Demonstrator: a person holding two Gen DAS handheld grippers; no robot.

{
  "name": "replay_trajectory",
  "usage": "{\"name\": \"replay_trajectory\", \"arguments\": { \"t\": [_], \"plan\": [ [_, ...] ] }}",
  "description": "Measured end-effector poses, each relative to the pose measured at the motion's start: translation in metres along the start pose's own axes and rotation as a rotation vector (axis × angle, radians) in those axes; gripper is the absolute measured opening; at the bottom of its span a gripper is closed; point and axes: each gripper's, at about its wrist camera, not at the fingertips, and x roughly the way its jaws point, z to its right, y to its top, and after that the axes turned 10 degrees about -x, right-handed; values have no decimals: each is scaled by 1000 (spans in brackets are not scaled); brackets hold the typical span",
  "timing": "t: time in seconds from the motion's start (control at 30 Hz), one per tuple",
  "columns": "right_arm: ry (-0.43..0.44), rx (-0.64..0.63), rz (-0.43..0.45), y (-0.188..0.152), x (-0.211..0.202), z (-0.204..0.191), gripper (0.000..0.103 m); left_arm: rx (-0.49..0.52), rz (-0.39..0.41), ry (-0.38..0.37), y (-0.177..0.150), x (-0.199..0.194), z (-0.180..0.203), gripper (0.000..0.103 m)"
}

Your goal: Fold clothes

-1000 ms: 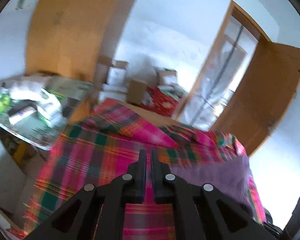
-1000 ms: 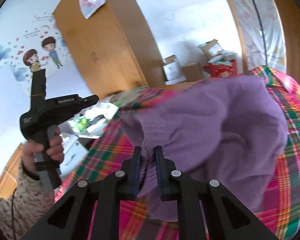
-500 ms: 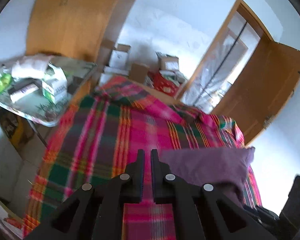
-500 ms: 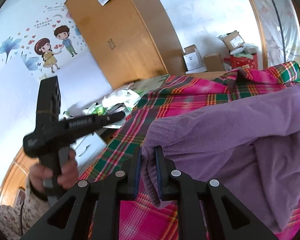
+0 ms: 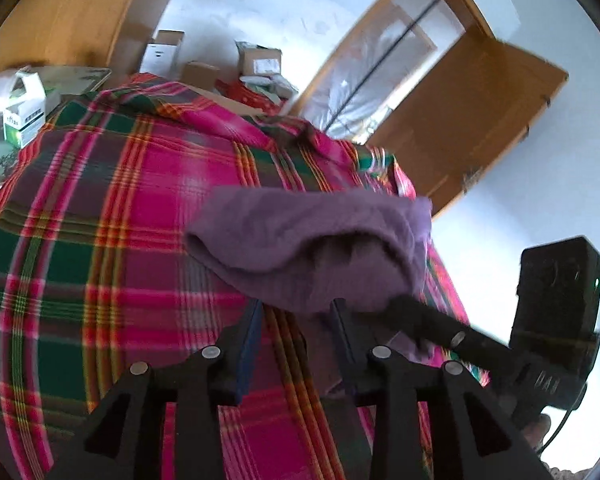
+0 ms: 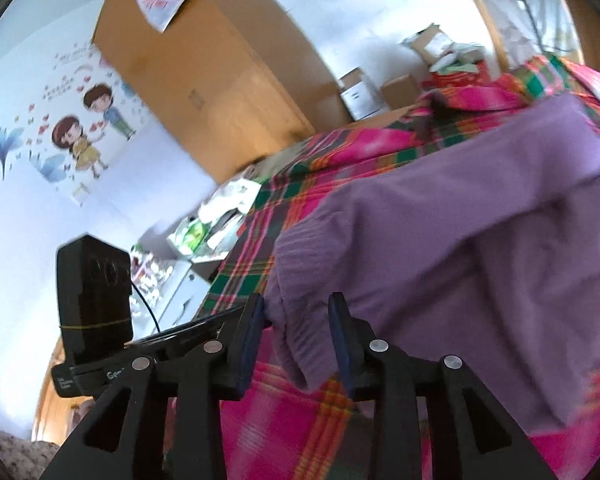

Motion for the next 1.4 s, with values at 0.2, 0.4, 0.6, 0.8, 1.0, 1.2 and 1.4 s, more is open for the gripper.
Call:
{"name": "replay_trajectory", "arguments": {
  "t": [0.2,0.4,0.6,0.8,1.0,1.2,1.4],
  "plan": [
    [-209,108,54,-21,-54,54,36,12,-20,17,-15,-7,14,39],
    [-344,198,31,-39,-67,96,44,111,11,83,-19,-15,47,42],
    [-318,212,-7,-47,-58,108,50,137,-40,154,-21,5,59,42],
    [-301,198,-36,-48,-49,111,51,157,-45,228,-28,14,64,43],
    [-313,174,-53,-44,-41,113,54,162,-56,268,-31,31,73,43],
    [-319,155,-64,-37,-36,115,54,161,-86,333,-30,55,73,43],
    [-311,166,-76,-35,-39,120,54,92,-80,341,-19,59,58,43]
  ]
}}
